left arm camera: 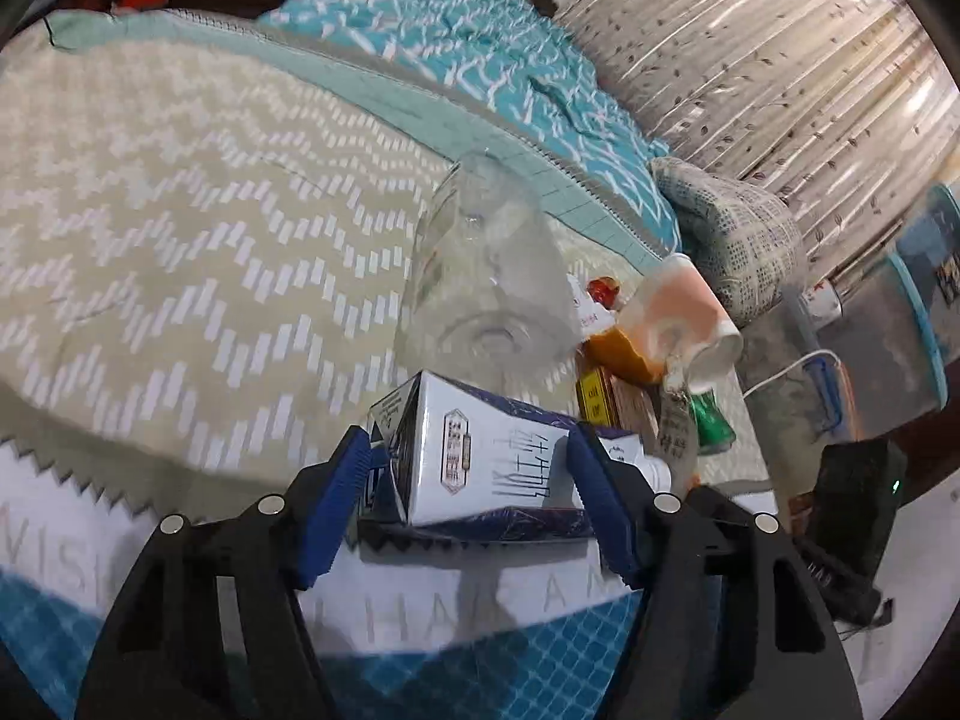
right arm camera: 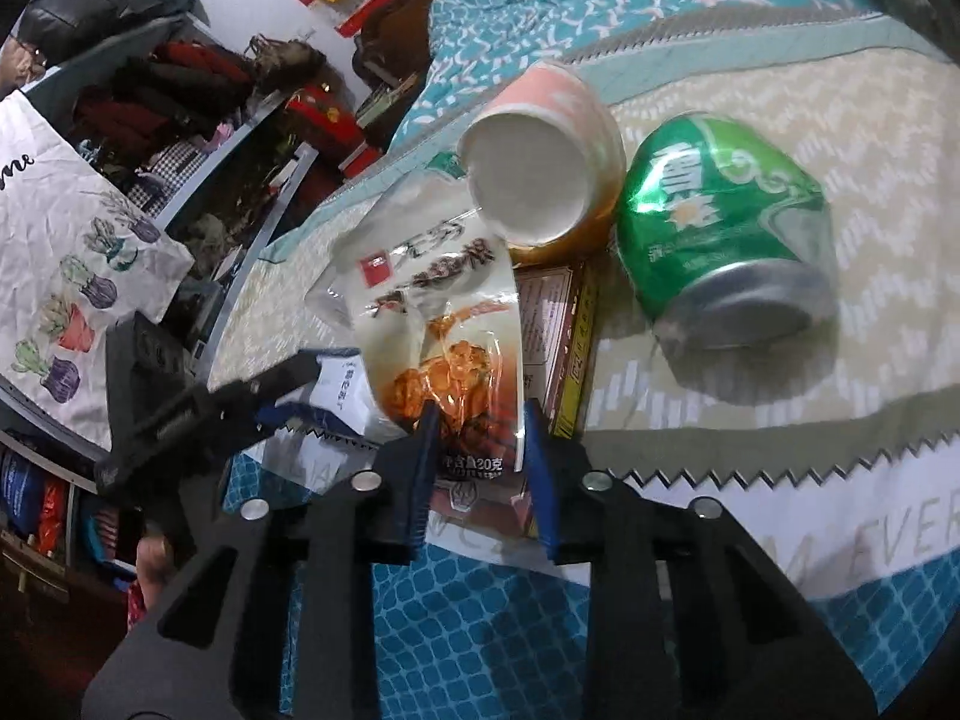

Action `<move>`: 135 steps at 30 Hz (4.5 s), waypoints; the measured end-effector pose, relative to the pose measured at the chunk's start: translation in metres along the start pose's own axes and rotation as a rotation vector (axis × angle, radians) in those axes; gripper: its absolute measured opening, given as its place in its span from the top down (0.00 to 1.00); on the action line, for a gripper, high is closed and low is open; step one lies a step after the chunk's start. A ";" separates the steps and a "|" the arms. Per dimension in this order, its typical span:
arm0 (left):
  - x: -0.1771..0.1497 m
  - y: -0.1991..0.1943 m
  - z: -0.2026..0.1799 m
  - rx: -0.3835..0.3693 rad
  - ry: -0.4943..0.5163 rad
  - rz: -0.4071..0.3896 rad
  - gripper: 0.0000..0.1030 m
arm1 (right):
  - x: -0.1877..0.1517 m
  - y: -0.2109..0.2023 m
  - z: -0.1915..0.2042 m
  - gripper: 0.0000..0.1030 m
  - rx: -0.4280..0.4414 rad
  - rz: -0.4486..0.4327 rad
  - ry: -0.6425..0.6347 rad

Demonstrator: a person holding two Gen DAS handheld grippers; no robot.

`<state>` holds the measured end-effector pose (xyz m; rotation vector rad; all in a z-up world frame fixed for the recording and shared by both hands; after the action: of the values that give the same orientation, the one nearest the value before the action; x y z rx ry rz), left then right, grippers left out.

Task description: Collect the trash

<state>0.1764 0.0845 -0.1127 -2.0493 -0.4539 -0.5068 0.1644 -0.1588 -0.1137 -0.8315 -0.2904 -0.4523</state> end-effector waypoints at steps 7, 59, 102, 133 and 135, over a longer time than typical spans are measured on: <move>-0.050 -0.032 -0.028 -0.058 0.054 0.028 0.61 | -0.030 -0.063 -0.021 0.80 -0.008 -0.070 0.004; -0.104 -0.021 -0.198 -0.126 0.510 0.061 0.51 | -0.092 -0.192 -0.135 0.85 -0.083 -0.223 0.166; -0.185 0.030 -0.184 0.081 0.738 0.321 0.53 | -0.103 -0.177 -0.160 0.80 -0.049 -0.155 0.231; -0.172 0.240 -0.556 -0.338 0.997 0.523 0.53 | -0.080 -0.416 -0.372 0.84 -0.347 -0.727 0.596; -0.177 0.256 -0.571 -0.327 1.010 0.534 0.52 | -0.074 -0.419 -0.381 0.81 -0.365 -0.723 0.604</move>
<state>0.0585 -0.5548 -0.1199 -1.8053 0.7917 -1.2124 -0.0787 -0.6754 -0.1212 -0.8852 0.0728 -1.4327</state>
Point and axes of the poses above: each gripper's, at about its wrist camera, not at the fingertips, and y roughly the way its jaws point, z to its left, x to its top, the point moved 7 cm from there along y, roughly the way its jaws point, and after that the axes turned 5 degrees about y, right-handed, at the moved point
